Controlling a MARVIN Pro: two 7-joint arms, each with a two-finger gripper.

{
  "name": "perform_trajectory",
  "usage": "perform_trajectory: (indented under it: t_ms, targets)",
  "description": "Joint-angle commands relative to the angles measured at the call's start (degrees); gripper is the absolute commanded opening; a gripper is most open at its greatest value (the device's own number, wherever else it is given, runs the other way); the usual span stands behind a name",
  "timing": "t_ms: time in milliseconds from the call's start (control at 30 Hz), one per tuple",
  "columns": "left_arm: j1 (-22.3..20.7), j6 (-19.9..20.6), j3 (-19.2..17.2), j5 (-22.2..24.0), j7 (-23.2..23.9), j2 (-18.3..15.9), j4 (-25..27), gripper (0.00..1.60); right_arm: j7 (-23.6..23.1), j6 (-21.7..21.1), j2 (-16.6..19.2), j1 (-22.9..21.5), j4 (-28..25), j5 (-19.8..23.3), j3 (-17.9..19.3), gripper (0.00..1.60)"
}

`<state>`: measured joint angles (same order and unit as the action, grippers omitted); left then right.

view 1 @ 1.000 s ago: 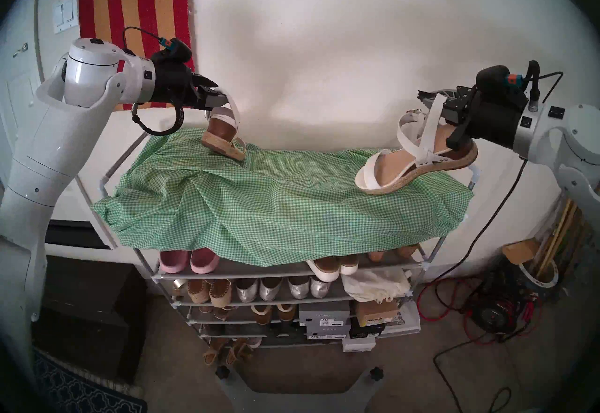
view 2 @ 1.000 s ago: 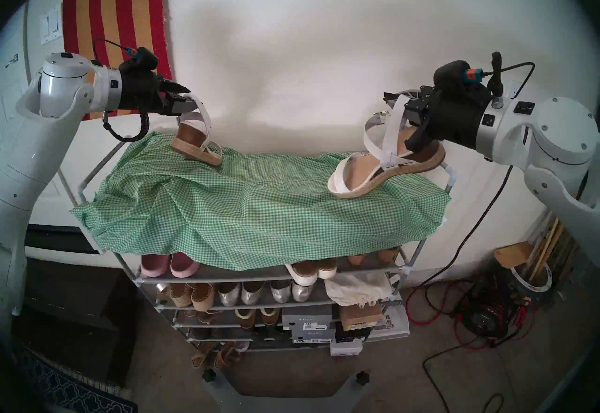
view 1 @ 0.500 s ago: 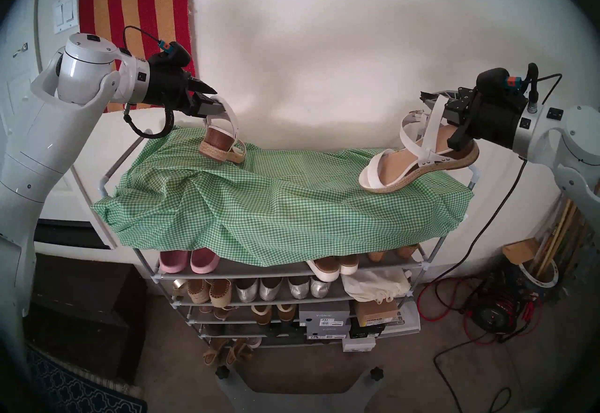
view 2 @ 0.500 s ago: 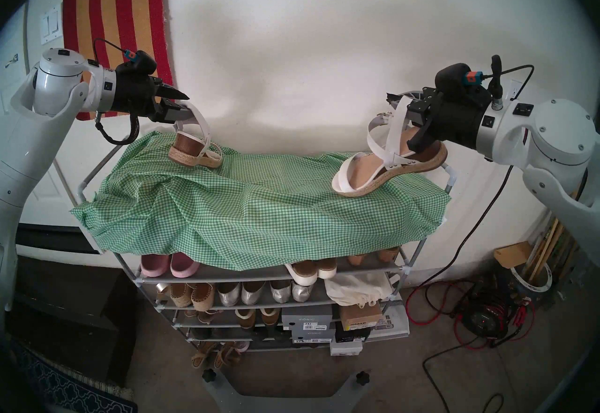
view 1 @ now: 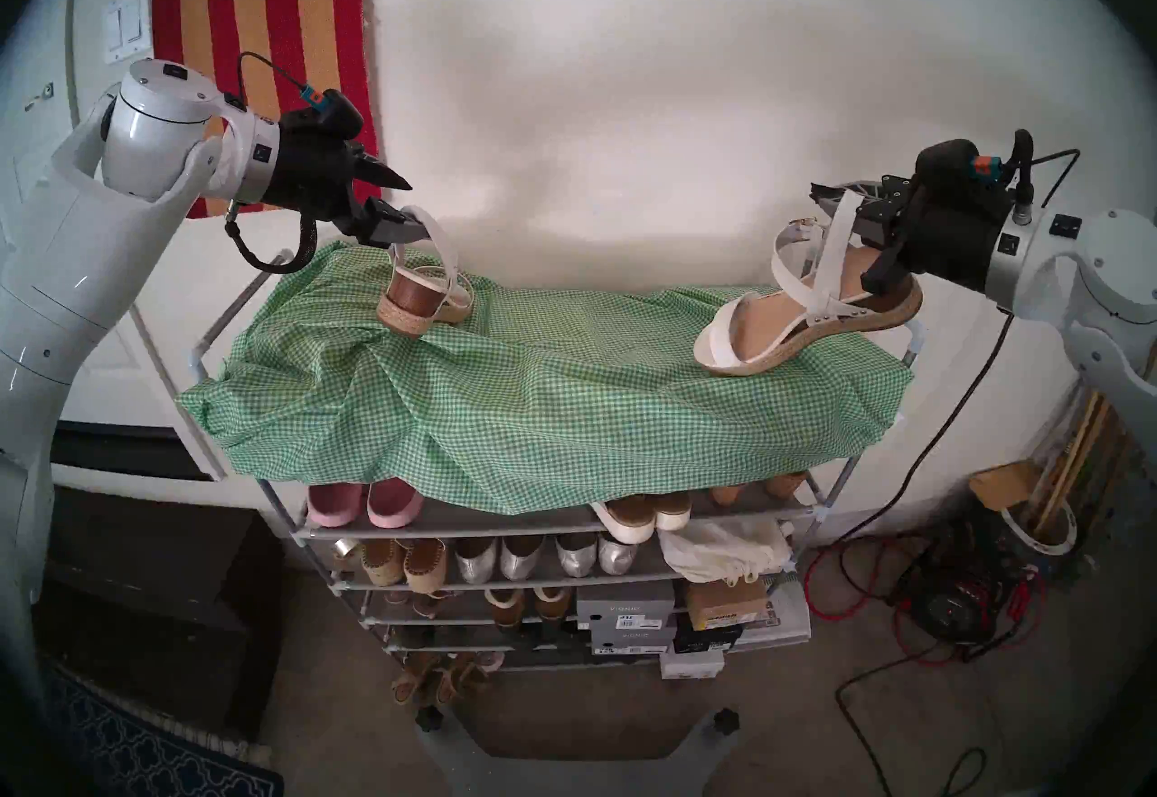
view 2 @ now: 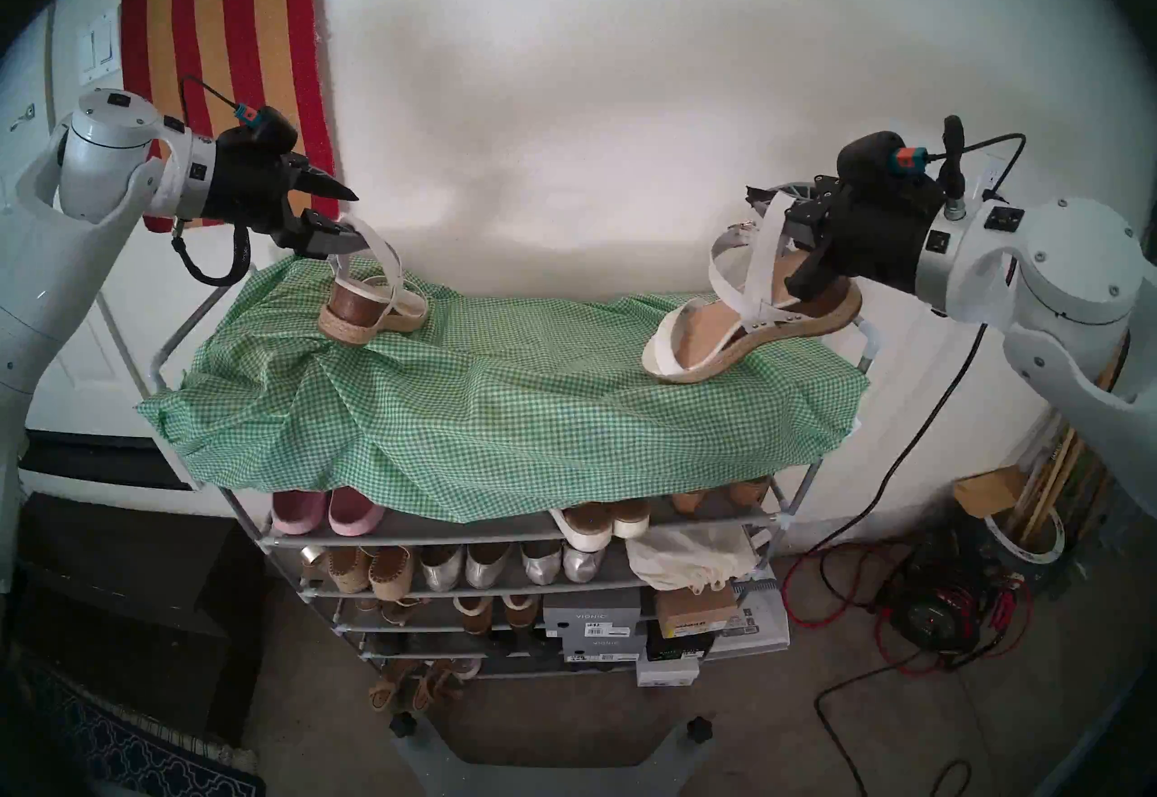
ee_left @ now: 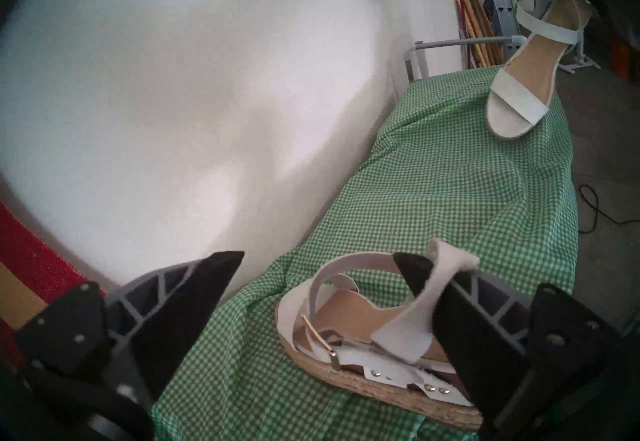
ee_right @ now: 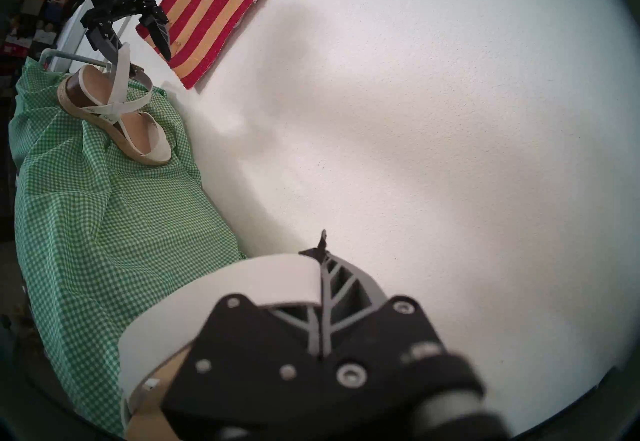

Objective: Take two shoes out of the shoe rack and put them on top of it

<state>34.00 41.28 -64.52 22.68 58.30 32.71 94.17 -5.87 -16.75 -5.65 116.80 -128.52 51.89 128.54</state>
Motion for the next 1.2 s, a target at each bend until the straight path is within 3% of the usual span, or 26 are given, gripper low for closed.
perform_trajectory:
  t_ms: [0, 267, 800, 1167]
  targets:
    - [-0.96, -0.34, 0.53, 0.41, 4.15, -2.38, 0.92, 1.6, 0.19, 0.78, -0.08, -1.49, -0.29, -0.06, -0.25, 0.0]
    - [1.39, 0.48, 2.78, 0.99, 10.13, -7.38, 1.67, 1.6, 0.28, 1.01, -0.08, -2.2, -0.4, -0.4, -1.19, 0.0]
    - [7.17, 1.07, 9.65, 3.08, 9.17, -14.71, 3.98, 1.6, 0.7, 1.72, -0.08, -3.04, -0.02, -0.91, -4.3, 0.0]
    - [6.38, 0.4, 10.22, 5.12, 8.63, -18.29, 6.35, 1.6, 1.1, 2.35, -0.08, -4.16, 0.34, -1.02, -6.49, 0.0]
